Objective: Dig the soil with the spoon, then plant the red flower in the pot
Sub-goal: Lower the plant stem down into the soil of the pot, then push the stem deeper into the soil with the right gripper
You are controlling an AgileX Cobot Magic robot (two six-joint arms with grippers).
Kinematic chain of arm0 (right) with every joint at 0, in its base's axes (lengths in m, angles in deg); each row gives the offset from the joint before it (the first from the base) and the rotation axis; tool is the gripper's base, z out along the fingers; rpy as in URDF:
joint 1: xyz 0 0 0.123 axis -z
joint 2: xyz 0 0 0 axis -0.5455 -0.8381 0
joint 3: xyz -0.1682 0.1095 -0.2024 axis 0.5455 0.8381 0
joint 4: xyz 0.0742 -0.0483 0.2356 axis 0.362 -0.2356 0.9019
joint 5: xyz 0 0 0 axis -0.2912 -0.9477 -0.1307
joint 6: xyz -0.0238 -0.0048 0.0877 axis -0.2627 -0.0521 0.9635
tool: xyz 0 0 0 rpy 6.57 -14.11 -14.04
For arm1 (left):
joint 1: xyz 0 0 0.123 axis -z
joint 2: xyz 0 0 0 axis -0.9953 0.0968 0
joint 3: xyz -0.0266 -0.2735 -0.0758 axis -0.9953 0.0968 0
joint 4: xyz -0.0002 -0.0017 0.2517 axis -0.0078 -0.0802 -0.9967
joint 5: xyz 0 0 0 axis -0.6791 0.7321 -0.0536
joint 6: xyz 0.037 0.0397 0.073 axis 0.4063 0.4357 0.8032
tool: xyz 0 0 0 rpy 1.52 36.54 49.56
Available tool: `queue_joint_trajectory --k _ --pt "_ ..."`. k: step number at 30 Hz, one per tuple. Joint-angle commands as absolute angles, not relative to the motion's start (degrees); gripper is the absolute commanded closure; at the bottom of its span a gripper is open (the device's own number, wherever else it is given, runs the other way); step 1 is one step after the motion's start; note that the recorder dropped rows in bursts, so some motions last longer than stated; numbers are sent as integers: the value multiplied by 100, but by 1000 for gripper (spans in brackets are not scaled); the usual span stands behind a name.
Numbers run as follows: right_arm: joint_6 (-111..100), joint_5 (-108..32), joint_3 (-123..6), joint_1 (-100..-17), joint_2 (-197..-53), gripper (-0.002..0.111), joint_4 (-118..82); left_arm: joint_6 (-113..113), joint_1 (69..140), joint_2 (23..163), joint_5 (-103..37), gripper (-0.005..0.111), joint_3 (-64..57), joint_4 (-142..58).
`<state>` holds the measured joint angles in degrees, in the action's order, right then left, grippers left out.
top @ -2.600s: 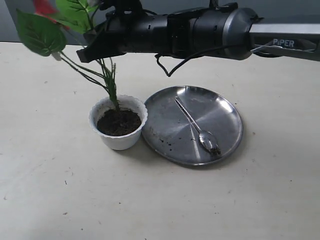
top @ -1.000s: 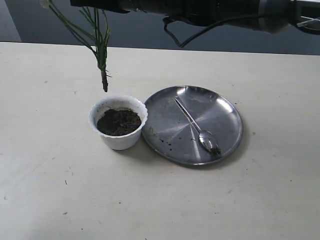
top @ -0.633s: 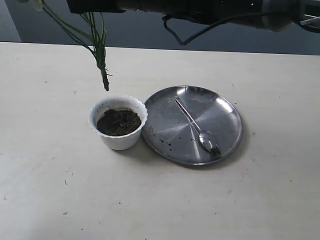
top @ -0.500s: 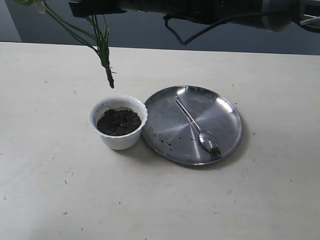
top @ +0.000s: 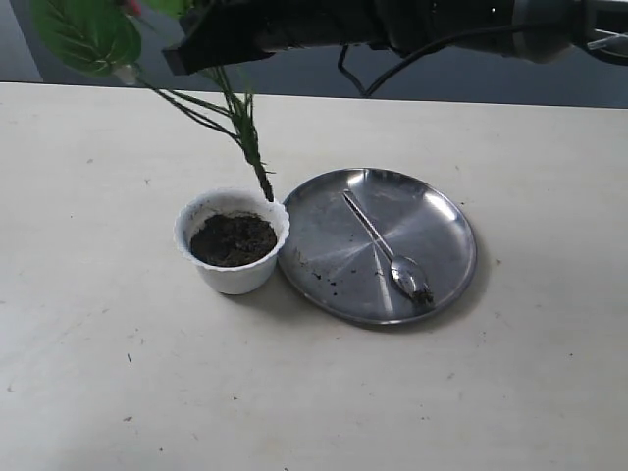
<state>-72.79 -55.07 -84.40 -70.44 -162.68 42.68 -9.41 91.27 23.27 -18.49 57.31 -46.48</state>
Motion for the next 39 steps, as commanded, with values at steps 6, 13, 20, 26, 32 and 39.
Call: queue_joint_trajectory --k 6,13,20,26,32,39 --pt "-2833 -3480 -8478 -7416 -16262 109 696 -966 9158 2321 -1928 106 5718 -4650" --pt "-1466 -2385 -7640 -7647 -16262 109 -442 -966 9158 2321 -1928 106 5718 -4650" --pt "-21 -726 -6558 -7636 -16262 109 -2521 -966 9158 2321 -1928 106 5718 -4650" --pt "-326 -129 -6023 -7636 -16262 109 -2520 -966 9158 2321 -1928 106 5718 -4650" --pt "-228 -906 -5762 -7636 -16732 109 -2530 -966 9158 2321 -1928 106 5718 -4650" --pt "-149 -1030 -5762 -7636 -16686 109 -2530 -966 9158 2321 -1928 106 5718 -4650"
